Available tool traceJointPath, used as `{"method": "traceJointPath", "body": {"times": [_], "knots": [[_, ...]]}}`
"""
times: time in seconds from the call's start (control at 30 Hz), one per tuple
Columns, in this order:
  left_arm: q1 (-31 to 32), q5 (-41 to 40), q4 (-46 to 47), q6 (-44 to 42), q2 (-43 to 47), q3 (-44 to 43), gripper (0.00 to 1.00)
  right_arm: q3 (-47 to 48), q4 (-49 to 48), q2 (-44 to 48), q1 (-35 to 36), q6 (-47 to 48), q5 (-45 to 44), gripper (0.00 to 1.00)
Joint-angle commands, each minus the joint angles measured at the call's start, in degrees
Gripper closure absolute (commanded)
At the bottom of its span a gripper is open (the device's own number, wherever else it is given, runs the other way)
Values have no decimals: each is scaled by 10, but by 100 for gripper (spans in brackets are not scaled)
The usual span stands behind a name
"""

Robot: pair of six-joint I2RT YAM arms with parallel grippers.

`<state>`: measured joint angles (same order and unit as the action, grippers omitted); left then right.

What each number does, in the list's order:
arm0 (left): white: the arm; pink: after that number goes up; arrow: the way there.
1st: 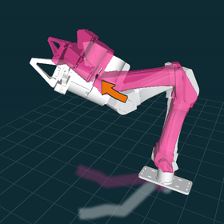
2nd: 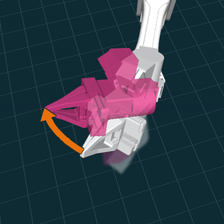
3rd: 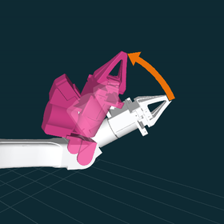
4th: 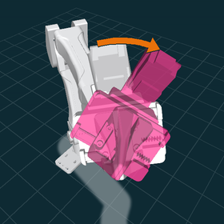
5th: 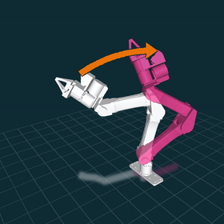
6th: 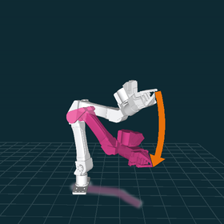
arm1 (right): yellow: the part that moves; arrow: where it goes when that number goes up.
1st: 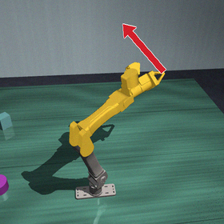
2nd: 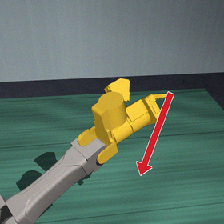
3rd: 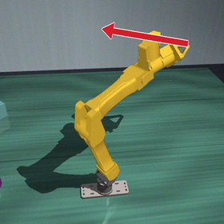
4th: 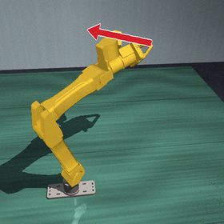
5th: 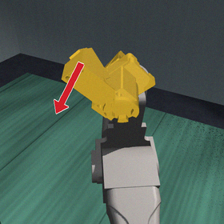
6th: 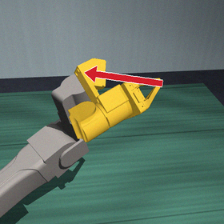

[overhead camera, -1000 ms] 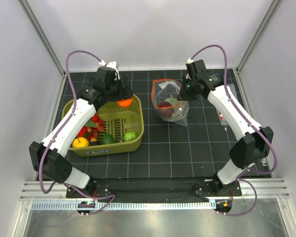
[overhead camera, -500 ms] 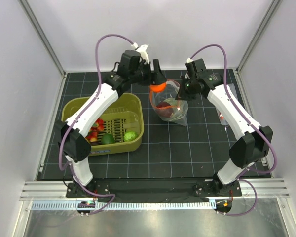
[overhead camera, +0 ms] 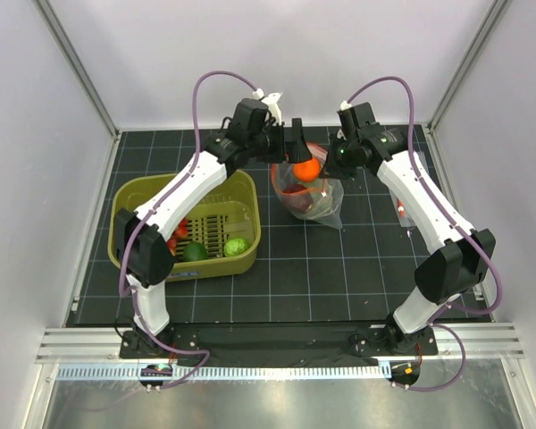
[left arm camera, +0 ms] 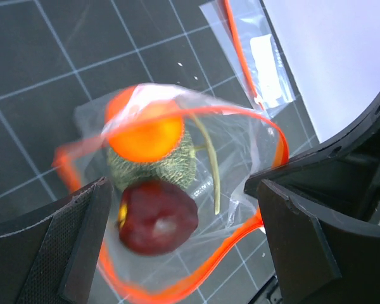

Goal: Place the food in the zip-top bag and seal the zipper
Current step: Place the fake fruit in the zipper food storage bag, then adjust the bin at the center of the board.

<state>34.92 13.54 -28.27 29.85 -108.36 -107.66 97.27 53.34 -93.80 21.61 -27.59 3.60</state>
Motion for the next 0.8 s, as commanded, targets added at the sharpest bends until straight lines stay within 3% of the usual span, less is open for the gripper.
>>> {"method": "traceJointPath", "body": {"times": [0.0,0.17,0.37,0.57,0.77], "knots": [[0,-38,-7,-28,58,-6,0,19,5,23,-4,-6,-15,99],[-1,-102,-48,-51,104,7,0,15,13,28,-4,-4,-19,99],[-12,-250,-120,-52,168,58,0,11,16,28,-5,-4,-30,99],[-62,-241,-164,-15,202,133,0,11,14,13,-9,-7,-23,99],[-95,-262,-230,38,170,133,0,14,12,-2,-13,-4,-18,99]]}}
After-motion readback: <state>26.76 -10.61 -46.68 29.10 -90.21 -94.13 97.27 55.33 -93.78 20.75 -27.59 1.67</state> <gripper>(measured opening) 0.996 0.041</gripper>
